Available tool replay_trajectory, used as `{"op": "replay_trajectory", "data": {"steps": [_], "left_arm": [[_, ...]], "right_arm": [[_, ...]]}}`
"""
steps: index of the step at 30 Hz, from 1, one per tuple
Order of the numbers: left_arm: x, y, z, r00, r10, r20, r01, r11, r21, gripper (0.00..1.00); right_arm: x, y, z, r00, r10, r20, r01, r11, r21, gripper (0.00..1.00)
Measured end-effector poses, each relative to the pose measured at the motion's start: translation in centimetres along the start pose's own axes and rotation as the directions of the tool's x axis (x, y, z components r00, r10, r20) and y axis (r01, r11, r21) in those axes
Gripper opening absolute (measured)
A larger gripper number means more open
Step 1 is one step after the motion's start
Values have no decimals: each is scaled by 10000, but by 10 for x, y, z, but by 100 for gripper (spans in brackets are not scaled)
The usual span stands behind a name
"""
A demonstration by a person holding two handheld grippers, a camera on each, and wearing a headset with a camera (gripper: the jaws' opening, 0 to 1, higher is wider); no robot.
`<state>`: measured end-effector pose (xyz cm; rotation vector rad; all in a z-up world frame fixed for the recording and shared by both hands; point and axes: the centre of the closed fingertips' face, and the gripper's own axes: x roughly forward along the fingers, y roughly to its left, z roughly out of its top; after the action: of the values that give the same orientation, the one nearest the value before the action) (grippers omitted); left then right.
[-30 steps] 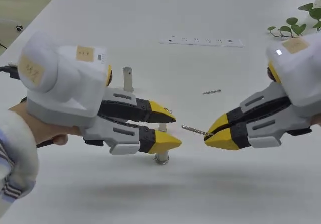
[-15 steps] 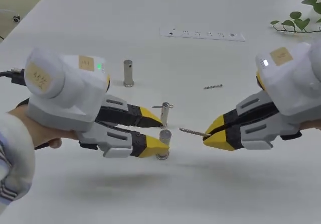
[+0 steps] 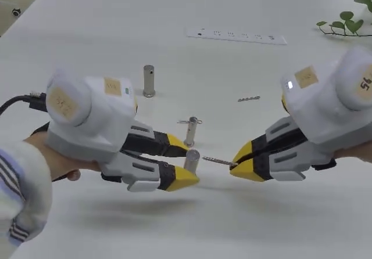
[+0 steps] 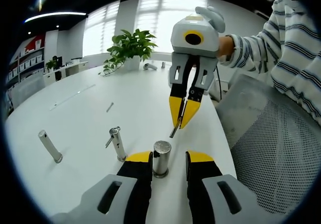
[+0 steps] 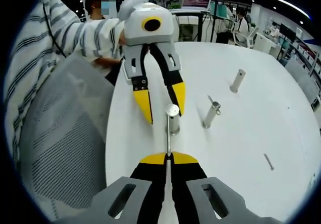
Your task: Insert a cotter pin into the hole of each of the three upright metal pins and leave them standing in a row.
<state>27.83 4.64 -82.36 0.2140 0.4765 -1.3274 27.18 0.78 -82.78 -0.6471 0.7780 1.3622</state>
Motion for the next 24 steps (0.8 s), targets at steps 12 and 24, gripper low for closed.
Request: {"op": "replay_trajectory", "data": {"steps": [12, 24], "left_arm": [[6, 5, -11, 9994, 251, -222, -253, 9996, -90, 20], [10, 13, -24, 9954, 752, -597, -757, 9971, -66, 12]], "right_arm": [[3, -4, -6, 9993, -170, -336, 178, 9996, 227, 4], [6, 0, -4, 9988, -160, -452, 170, 9996, 206, 4]]}}
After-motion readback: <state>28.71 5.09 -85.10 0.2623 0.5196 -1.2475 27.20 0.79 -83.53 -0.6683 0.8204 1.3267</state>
